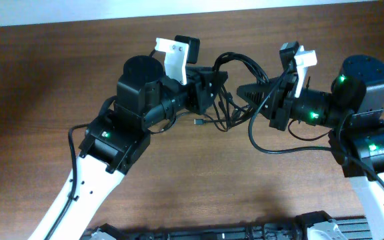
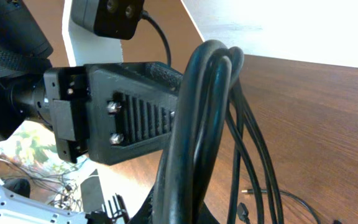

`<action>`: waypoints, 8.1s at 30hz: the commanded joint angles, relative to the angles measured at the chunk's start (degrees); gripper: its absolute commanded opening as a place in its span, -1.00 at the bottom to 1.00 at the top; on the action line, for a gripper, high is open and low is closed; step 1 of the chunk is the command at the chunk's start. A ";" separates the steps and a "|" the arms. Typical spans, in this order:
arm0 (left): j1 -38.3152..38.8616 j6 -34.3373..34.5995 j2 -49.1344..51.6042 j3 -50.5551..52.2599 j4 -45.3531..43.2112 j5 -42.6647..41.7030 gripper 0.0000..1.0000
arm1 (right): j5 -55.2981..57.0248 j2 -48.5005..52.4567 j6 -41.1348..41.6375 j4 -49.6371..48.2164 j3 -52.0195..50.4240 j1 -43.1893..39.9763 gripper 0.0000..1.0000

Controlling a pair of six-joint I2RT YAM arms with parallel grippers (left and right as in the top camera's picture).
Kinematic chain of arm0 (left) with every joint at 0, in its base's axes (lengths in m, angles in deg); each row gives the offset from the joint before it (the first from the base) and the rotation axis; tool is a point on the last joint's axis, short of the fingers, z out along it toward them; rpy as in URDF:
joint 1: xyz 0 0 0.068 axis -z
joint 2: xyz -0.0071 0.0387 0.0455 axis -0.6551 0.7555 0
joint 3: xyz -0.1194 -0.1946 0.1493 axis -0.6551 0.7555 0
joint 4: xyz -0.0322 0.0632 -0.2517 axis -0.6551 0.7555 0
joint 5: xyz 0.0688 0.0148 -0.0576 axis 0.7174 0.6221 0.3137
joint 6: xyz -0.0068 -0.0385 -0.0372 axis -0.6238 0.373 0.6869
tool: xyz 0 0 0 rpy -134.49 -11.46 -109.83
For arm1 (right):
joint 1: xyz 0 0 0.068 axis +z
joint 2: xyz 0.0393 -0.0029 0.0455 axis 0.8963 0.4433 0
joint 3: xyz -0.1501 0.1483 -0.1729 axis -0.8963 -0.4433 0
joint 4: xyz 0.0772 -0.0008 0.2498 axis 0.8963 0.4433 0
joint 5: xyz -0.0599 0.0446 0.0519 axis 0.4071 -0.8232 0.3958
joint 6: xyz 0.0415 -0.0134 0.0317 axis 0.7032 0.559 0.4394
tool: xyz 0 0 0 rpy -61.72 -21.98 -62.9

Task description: Untangle cables

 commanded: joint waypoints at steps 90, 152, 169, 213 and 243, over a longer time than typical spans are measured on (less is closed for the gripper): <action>-15.26 -0.94 -6.47 -0.39 7.30 -14.60 0.55 | 22.56 -0.17 -2.89 3.37 0.70 -0.13 -0.92; -0.85 13.49 9.22 -0.39 -6.97 -7.21 -1.00 | 16.17 -0.33 0.87 0.02 0.70 -0.09 -0.92; -17.53 45.33 9.20 -0.39 -34.91 -34.36 -1.00 | 37.11 2.78 -2.73 15.98 0.68 -0.09 -0.92; -22.45 -5.81 9.03 -0.42 6.19 -44.61 0.98 | 19.41 0.66 -6.88 15.67 0.70 -0.09 -0.92; -5.90 -31.30 9.01 -0.42 -0.59 -36.30 -1.00 | 16.90 -3.61 -6.86 17.05 0.70 -0.09 0.31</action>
